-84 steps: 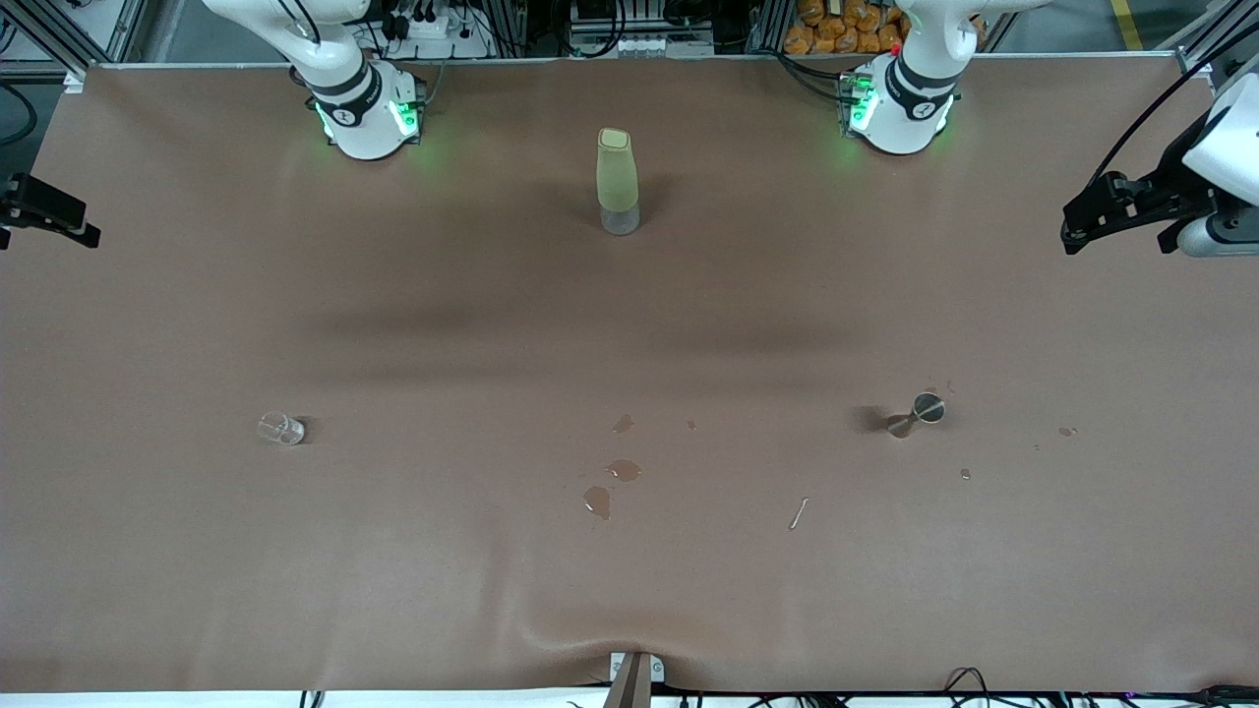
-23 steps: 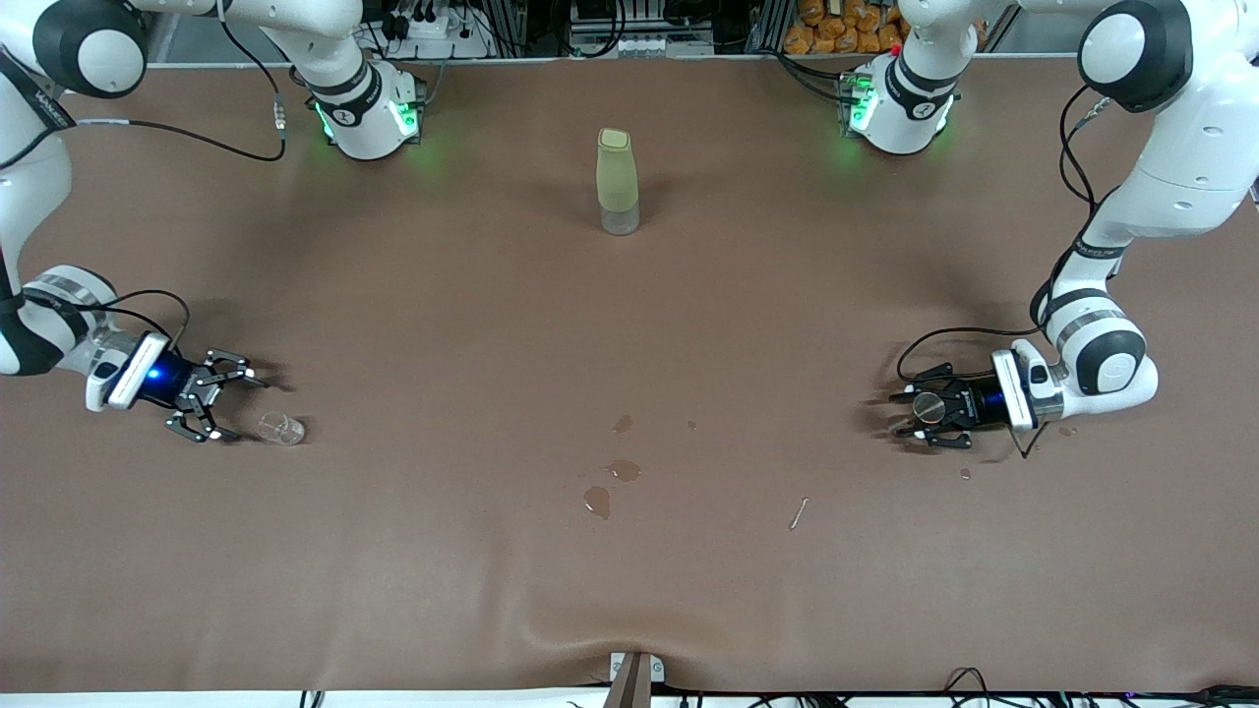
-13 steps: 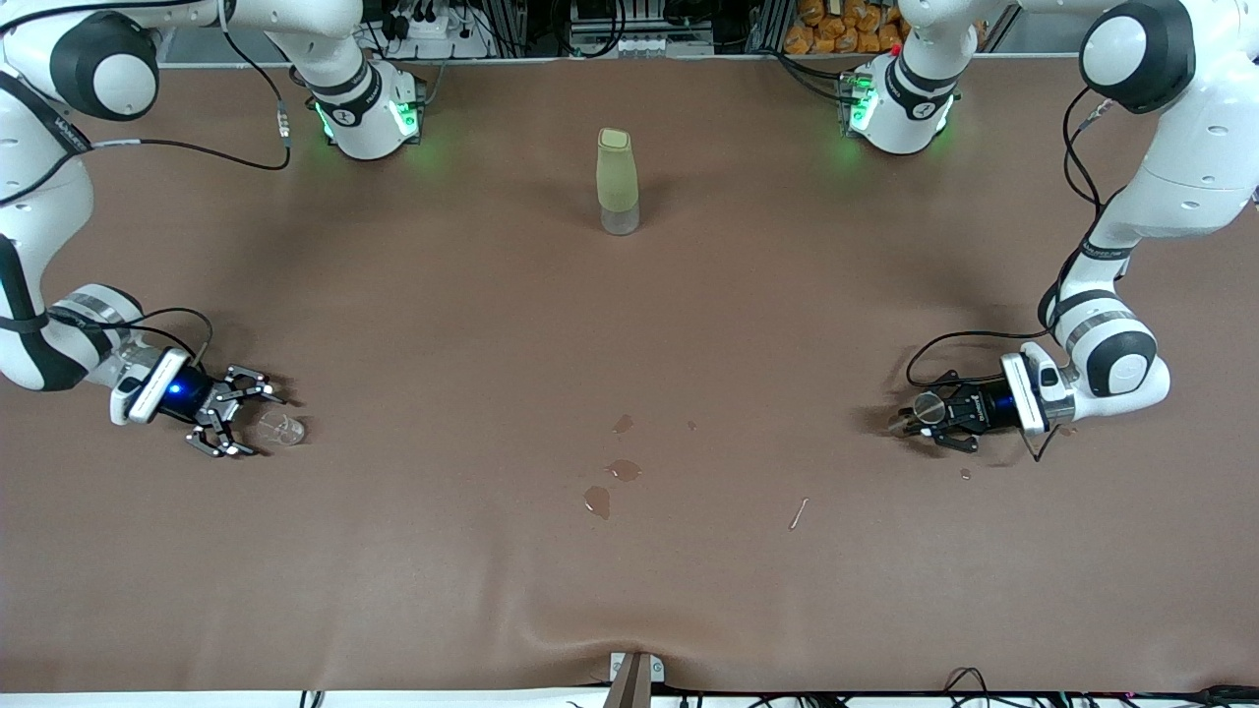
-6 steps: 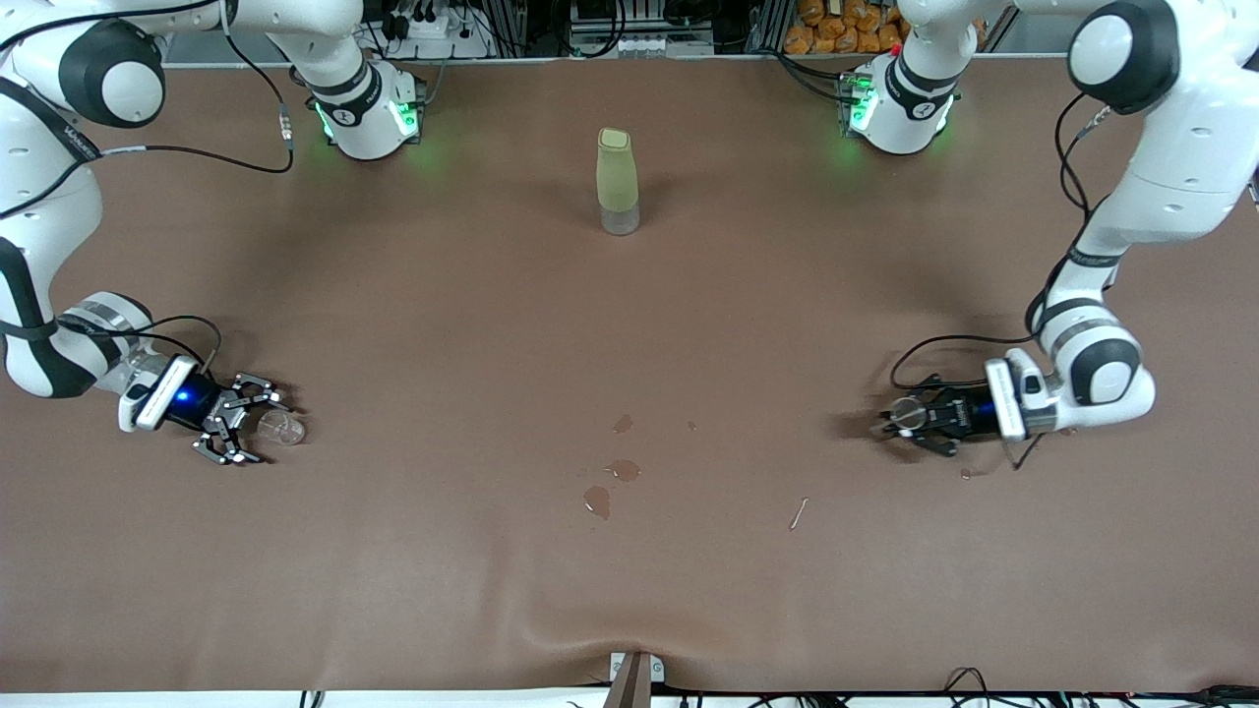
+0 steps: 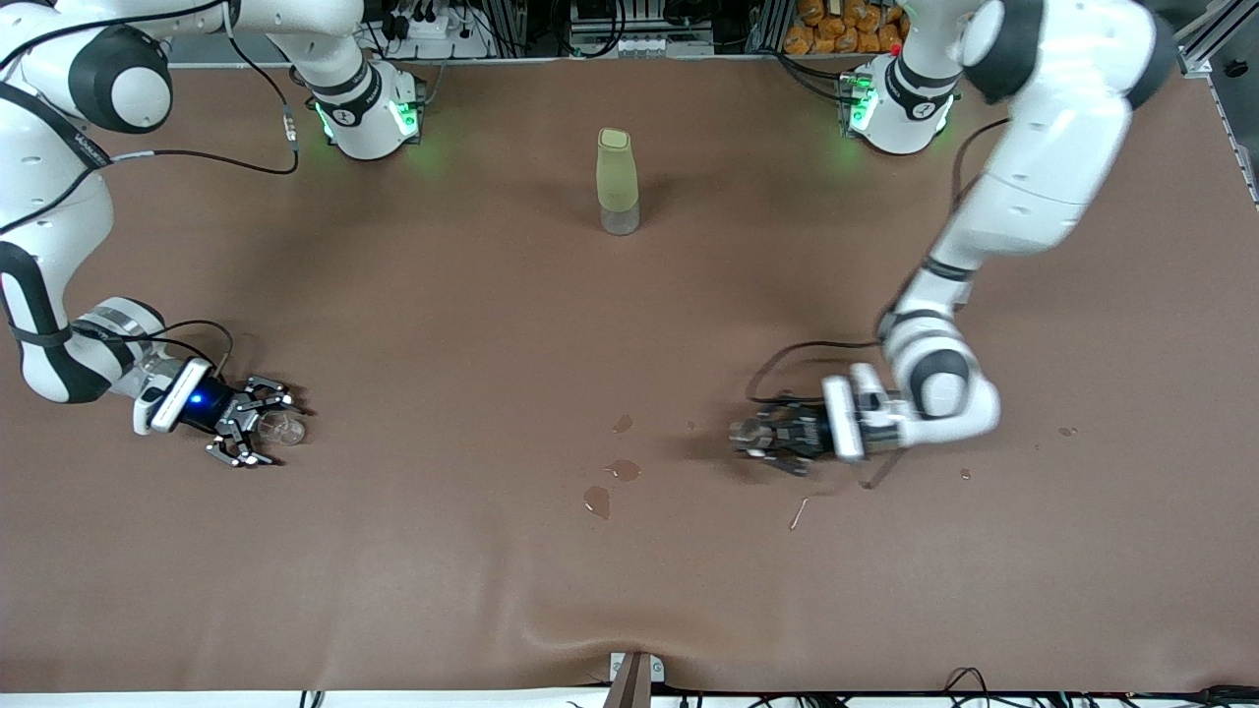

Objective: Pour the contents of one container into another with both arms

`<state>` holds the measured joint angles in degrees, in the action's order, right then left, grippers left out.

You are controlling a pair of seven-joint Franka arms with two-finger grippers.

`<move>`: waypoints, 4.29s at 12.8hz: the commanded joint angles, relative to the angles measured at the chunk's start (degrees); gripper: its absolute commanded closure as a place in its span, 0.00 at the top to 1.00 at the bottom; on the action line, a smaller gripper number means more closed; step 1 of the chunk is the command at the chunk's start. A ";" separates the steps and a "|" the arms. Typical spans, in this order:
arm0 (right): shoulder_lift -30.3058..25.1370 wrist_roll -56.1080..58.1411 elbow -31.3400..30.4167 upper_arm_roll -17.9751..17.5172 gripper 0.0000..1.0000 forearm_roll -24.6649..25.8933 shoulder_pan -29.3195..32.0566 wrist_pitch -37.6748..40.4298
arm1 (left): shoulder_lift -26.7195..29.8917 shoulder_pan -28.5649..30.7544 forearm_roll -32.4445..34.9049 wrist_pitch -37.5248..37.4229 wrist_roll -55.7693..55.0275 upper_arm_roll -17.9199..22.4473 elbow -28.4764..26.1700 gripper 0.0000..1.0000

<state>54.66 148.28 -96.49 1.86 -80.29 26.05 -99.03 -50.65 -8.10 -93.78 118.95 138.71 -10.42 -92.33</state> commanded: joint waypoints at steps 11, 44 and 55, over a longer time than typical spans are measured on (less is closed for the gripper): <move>0.97 0.87 1.22 0.34 0.00 -2.16 -2.58 0.51 | -6.47 -20.64 -18.72 17.27 0.68 2.51 14.98 0.00; -21.42 -45.42 1.50 -5.99 0.00 -15.60 -38.52 -19.43 | -8.23 -26.71 -21.45 23.27 0.15 3.30 18.68 0.00; -36.65 -66.34 -14.87 -6.17 0.00 -15.69 -42.92 -28.85 | -10.60 -26.70 -26.88 16.58 6.40 3.39 18.41 0.00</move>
<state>21.37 86.63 -108.49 -4.77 -94.53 -15.02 -126.52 -60.87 -34.10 -116.97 136.28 143.08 -7.15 -74.41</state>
